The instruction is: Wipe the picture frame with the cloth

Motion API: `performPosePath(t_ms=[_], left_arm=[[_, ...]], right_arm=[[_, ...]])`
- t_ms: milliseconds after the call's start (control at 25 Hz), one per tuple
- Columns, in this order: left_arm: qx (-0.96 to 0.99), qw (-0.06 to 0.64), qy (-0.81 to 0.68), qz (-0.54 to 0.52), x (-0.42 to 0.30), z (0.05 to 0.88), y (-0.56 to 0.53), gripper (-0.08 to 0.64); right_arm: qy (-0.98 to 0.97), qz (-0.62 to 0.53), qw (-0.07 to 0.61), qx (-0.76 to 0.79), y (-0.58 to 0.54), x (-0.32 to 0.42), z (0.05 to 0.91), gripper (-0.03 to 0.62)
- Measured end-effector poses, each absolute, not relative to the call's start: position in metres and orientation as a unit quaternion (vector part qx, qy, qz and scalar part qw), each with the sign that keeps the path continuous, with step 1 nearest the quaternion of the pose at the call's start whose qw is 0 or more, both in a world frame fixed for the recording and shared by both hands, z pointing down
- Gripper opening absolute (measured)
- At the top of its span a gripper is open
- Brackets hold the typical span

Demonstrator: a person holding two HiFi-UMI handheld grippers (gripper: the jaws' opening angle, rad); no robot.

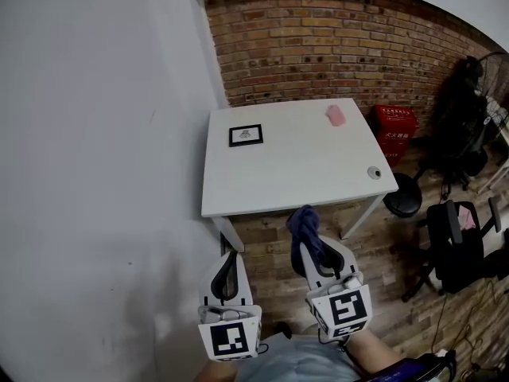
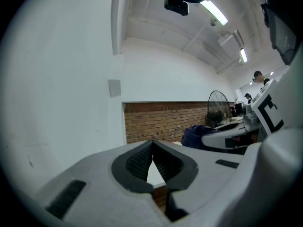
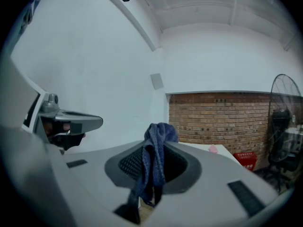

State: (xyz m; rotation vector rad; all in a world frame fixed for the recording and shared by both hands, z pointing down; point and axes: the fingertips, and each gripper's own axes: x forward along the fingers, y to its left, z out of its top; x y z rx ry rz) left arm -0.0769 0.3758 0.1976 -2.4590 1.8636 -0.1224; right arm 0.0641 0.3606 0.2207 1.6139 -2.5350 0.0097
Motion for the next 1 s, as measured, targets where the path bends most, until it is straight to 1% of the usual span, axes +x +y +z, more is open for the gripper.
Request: performPosePath(t_ms=[280, 520, 1000], left_arm=[[-0.803, 0.015, 0.592, -0.065, -0.071, 0.226, 0.363, 0.009], [-0.800, 0.000, 0.596, -0.070, -0.064, 0.234, 0.343, 0.009], [-0.776, -0.018, 0.620, -0.118, -0.065, 0.265, 0.235, 0.009]], right_arm=[[-0.833, 0.018, 0.078, 0.547, 0.348, 0.074, 0.240, 0.080], [-0.834, 0.027, 0.081, 0.545, 0.326, 0.082, 0.251, 0.080], [-0.845, 0.063, 0.078, 0.525, 0.206, 0.087, 0.282, 0.080]])
